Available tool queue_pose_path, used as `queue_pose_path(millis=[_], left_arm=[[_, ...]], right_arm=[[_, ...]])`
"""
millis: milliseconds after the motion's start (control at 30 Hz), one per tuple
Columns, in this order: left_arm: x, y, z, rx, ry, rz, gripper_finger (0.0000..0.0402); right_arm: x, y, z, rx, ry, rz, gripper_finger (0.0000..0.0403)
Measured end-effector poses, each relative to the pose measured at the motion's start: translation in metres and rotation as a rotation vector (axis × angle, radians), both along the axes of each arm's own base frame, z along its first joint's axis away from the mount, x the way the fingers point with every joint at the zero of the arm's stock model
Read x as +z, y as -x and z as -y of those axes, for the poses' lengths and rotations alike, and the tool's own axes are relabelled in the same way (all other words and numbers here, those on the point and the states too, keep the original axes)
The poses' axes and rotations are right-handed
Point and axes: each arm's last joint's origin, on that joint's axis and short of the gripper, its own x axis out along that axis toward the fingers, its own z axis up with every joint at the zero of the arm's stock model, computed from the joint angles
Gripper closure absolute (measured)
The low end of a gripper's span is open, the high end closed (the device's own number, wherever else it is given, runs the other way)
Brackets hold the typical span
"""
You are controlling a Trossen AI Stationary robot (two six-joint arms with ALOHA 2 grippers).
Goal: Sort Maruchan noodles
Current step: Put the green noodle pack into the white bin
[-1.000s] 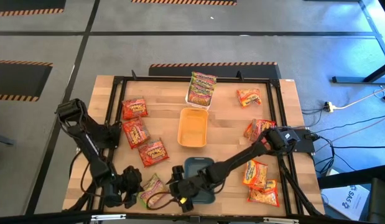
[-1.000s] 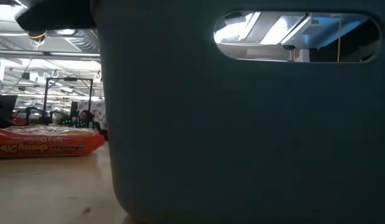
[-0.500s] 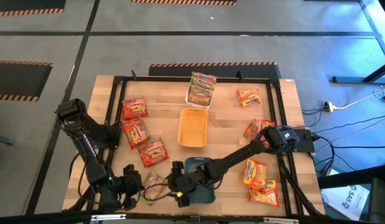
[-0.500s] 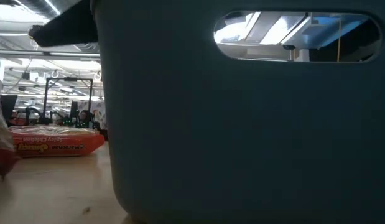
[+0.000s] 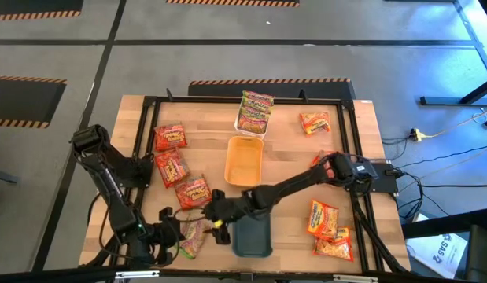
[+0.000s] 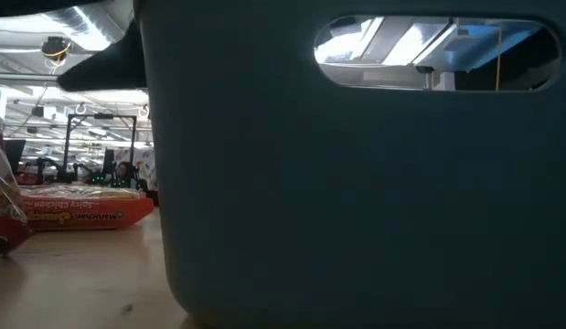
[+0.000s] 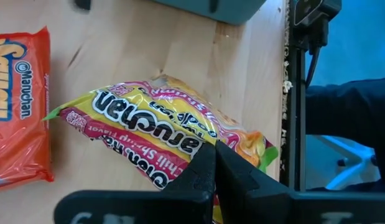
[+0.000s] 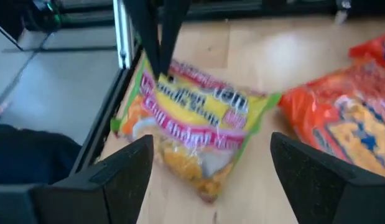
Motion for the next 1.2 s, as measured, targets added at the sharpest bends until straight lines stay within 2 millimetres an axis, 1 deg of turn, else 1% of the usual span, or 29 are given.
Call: queue_pose_path(millis=[233, 400, 533, 633, 800, 1033, 1200], left_arm=[[0.000, 0.000, 0.000, -0.005, -0.002, 0.002, 0.0401], [0.000, 0.000, 0.000, -0.006, -0.005, 0.001, 0.0401], [0.000, -0.001, 0.000, -0.004, -0.014, 0.011, 0.0401], [0.000, -0.002, -0.001, -0.002, -0.029, 0.021, 0.0401], [0.001, -0.006, -0.004, 0.001, -0.045, 0.027, 0.0401], [0.002, -0.010, -0.005, -0.002, -0.045, 0.026, 0.0401], [0.002, -0.009, -0.005, -0.005, -0.042, 0.020, 0.0401]], right_arm=[[-0.038, -0.019, 0.026, 0.109, -0.131, -0.031, 0.0096], [-0.048, -0.026, 0.038, 0.136, -0.166, -0.014, 0.0096], [-0.056, -0.029, 0.042, 0.139, -0.173, -0.014, 0.0096], [-0.060, -0.031, 0.040, 0.156, -0.186, 0.012, 0.0096], [-0.073, -0.029, 0.034, 0.226, -0.228, -0.025, 0.0096], [-0.071, -0.028, 0.019, 0.309, -0.262, 0.035, 0.0096], [-0.071, -0.028, 0.015, 0.310, -0.262, 0.044, 0.0096]])
